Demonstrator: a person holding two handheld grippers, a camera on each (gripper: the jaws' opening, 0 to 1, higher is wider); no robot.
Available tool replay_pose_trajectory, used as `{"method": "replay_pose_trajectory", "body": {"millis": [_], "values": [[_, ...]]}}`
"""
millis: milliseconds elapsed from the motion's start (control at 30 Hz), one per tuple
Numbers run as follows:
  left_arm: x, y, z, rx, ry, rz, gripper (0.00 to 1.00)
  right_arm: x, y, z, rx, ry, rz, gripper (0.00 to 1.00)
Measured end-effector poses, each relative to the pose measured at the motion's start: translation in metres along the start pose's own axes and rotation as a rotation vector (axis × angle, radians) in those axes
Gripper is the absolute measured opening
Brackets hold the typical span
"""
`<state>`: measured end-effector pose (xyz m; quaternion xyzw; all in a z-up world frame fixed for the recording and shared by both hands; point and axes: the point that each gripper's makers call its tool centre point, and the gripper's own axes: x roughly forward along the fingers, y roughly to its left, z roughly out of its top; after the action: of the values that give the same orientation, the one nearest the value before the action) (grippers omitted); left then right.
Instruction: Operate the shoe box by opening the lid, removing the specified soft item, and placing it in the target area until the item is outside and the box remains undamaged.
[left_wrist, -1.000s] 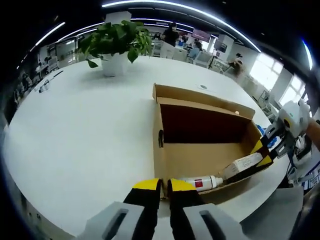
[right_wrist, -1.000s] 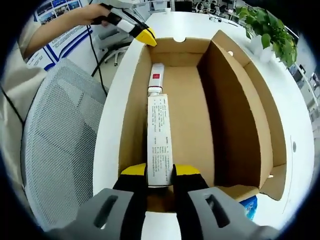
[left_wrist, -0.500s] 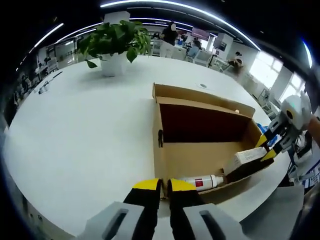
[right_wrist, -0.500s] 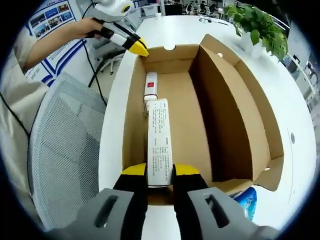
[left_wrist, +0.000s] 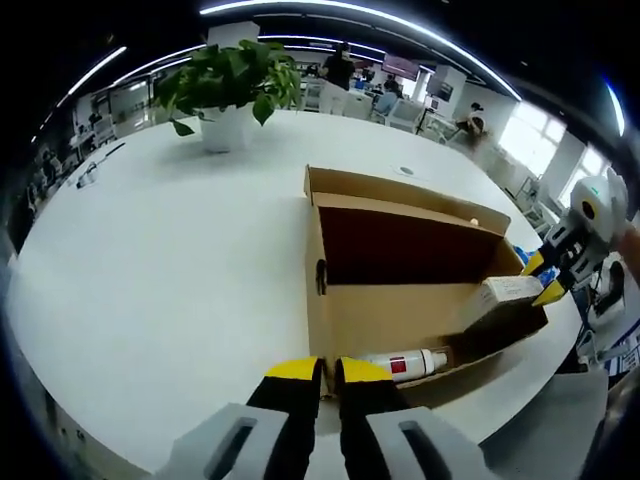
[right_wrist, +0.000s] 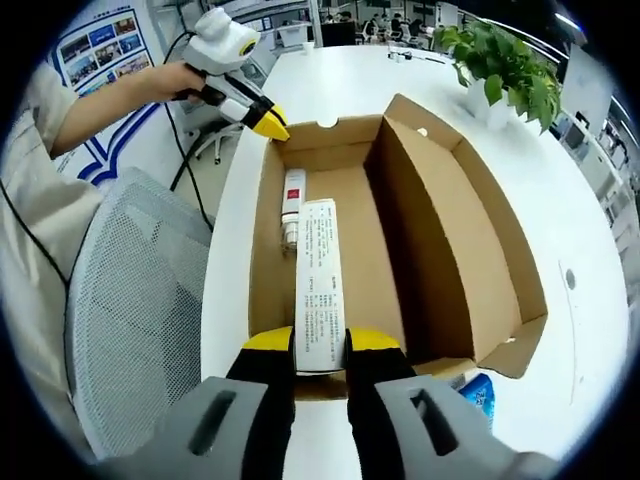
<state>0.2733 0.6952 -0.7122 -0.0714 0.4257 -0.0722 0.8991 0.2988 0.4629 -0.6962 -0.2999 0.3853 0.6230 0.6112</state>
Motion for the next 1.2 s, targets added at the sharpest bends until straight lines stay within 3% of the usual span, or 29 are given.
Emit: {"method": "replay_pose_trajectory", "body": {"millis": [800, 1200], "values": [[0.001, 0.001, 0.0, 0.009, 0.008, 0.001, 0.06, -0.049, -0.012, 0.017, -0.004, -0.08, -0.047, 0.15], [0.001, 0.003, 0.0, -0.003, 0.005, -0.008, 0.06, -0.074, -0.019, 0.008, -0.02, -0.081, -0.084, 0.15]]}}
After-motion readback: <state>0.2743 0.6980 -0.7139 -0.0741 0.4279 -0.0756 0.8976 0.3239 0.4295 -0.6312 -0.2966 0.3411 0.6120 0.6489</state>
